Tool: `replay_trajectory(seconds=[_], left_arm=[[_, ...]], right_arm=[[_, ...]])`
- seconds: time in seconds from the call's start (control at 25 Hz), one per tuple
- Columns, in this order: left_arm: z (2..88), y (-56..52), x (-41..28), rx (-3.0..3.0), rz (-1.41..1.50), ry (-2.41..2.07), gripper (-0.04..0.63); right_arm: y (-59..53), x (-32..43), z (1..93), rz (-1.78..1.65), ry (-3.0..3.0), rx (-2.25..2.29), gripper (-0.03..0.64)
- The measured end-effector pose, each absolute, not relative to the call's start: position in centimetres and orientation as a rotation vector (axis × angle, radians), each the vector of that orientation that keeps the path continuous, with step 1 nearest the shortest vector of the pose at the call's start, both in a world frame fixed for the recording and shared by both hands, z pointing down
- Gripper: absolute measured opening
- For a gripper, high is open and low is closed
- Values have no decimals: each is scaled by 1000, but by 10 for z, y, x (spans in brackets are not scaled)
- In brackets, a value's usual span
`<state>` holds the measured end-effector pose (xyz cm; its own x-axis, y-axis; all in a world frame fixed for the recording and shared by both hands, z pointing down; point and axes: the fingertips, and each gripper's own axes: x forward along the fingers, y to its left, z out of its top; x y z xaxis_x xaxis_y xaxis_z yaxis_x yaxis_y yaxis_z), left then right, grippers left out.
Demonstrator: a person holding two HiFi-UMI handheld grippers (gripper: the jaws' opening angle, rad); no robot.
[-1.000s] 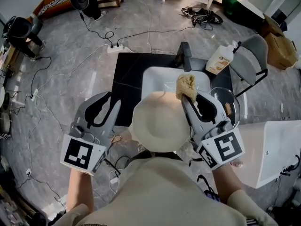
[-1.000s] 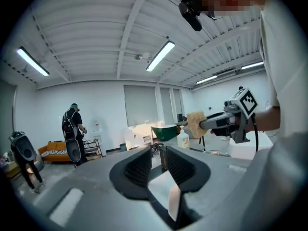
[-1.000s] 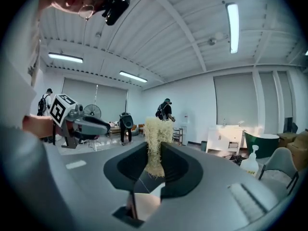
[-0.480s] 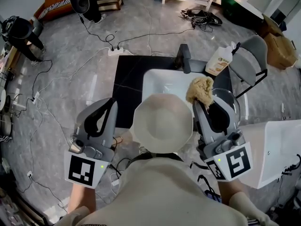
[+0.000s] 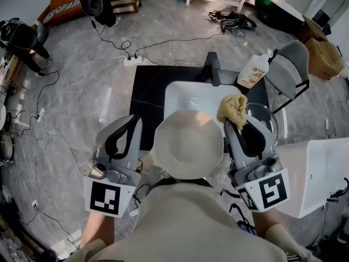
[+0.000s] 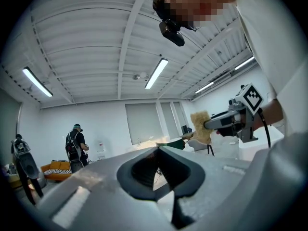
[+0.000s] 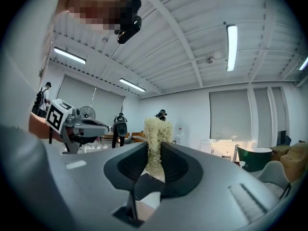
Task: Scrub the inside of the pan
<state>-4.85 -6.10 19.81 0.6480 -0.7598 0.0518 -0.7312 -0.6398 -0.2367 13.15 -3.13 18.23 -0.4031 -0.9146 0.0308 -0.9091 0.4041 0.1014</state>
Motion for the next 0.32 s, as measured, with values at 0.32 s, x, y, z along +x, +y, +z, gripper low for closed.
replay_trajectory(seconds=[0.32], left_arm=[[203, -70, -58, -2731, -199, 1288, 2]], right_arm=[[-33, 127, 190, -88, -2556, 1646, 83]])
